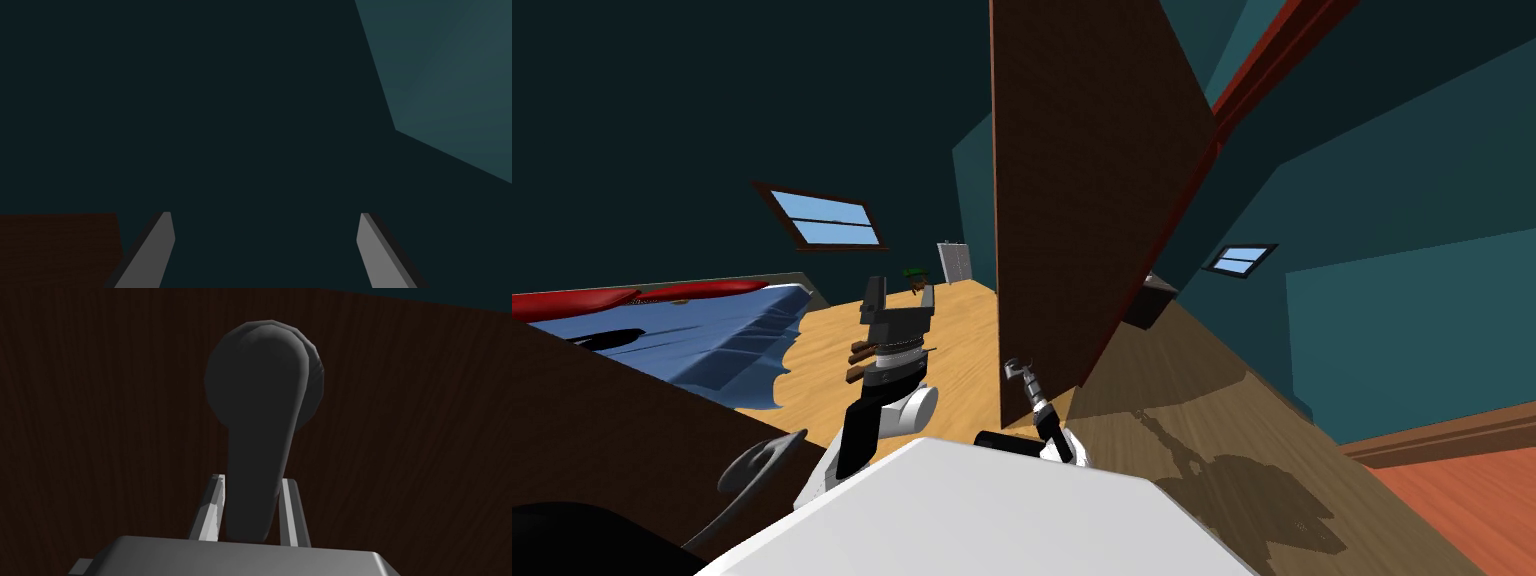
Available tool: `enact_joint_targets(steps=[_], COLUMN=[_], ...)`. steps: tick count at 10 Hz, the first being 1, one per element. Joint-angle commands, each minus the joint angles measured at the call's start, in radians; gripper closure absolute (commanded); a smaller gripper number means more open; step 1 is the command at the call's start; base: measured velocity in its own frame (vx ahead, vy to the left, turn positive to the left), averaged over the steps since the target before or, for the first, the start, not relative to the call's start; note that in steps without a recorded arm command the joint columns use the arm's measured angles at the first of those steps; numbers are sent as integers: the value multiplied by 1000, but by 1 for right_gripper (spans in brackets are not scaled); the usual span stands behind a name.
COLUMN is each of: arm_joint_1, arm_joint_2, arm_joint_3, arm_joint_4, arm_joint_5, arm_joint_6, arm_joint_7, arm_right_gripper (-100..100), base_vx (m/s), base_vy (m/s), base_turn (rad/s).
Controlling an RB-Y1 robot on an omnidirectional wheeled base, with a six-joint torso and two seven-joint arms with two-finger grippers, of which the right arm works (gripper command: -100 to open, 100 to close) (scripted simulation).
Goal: Push the door open
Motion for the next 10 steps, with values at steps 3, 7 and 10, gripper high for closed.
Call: enact_joint_targets(steps=[3, 7, 10], arm_joint_1=[7, 3, 0], arm_joint_2=[-14, 2, 24], arm_joint_3=[-42, -95, -144], arm_joint_4=[-24, -13, -3], arm_joint_5=[-11, -24, -35], arm_joint_6=[19, 19, 18], arm_joint_7=[11, 31, 49], arm_right_gripper=[100, 100, 100], base_vx=[58, 119, 102], base_vy=[68, 157, 138], base_turn=[-46, -69, -59])
